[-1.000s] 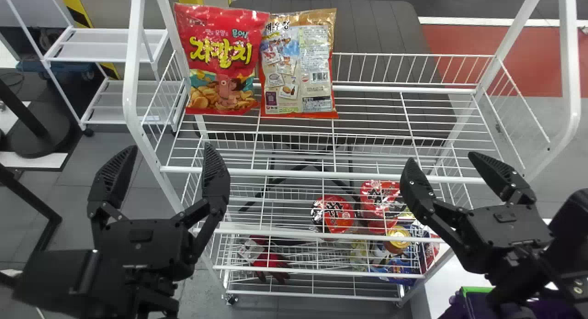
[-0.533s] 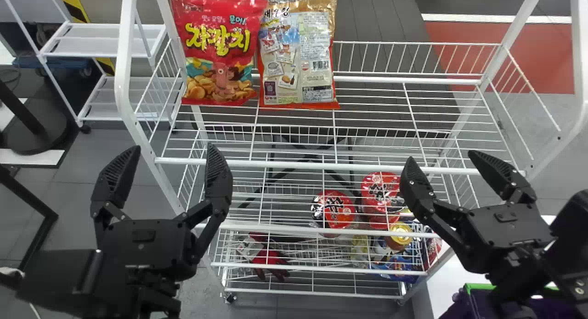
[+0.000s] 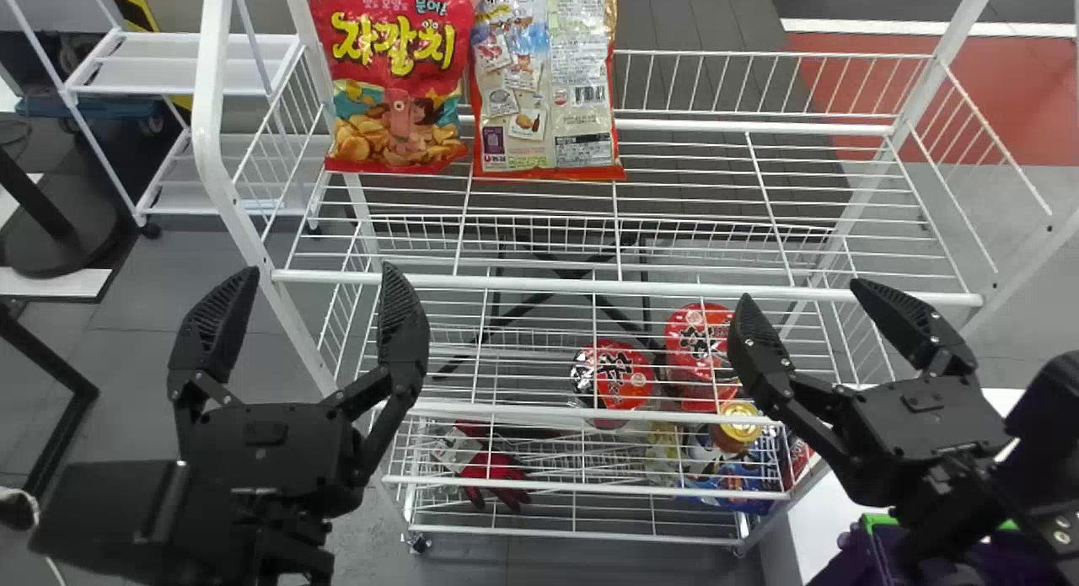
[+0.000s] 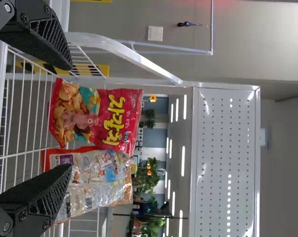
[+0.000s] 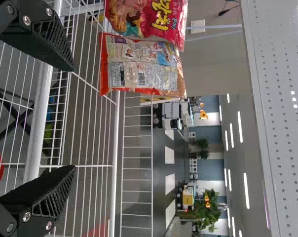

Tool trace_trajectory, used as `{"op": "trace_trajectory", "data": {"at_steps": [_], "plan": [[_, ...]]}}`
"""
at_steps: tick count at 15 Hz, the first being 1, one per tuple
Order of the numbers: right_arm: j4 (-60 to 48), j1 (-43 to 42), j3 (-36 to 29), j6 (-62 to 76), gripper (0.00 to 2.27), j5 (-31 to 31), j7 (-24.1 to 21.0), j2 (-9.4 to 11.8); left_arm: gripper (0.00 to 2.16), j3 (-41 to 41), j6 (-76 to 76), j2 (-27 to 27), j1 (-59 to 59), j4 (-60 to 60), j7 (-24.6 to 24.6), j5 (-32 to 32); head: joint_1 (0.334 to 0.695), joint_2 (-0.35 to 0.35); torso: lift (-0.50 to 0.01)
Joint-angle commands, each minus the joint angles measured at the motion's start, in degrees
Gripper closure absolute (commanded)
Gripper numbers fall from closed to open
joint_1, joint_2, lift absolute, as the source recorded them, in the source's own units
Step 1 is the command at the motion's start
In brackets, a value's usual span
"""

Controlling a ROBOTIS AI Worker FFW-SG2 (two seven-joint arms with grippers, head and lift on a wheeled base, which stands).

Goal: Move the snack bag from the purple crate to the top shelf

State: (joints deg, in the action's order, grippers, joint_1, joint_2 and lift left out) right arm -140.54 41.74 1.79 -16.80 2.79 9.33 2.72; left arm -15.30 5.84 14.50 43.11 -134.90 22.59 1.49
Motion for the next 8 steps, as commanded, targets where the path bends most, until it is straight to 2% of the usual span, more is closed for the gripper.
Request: {"op": "trace_trajectory", "data": {"at_steps": [1,8], "plan": [[0.09,0.01,-0.03,-0.04,0.11,0.02,-0.01,0.0,0.12,0.0,0.0,0.0,0.14,-0.01,0.0,0.0,0.695,0.006,-0.119],[0.7,0.1,-0.2,1.72,0.11,0.11,0.52,0.09,0.12,-0.08,-0.18,0.0,0.22,-0.19,-0.26,0.0,0.695,0.007,-0.147]]}}
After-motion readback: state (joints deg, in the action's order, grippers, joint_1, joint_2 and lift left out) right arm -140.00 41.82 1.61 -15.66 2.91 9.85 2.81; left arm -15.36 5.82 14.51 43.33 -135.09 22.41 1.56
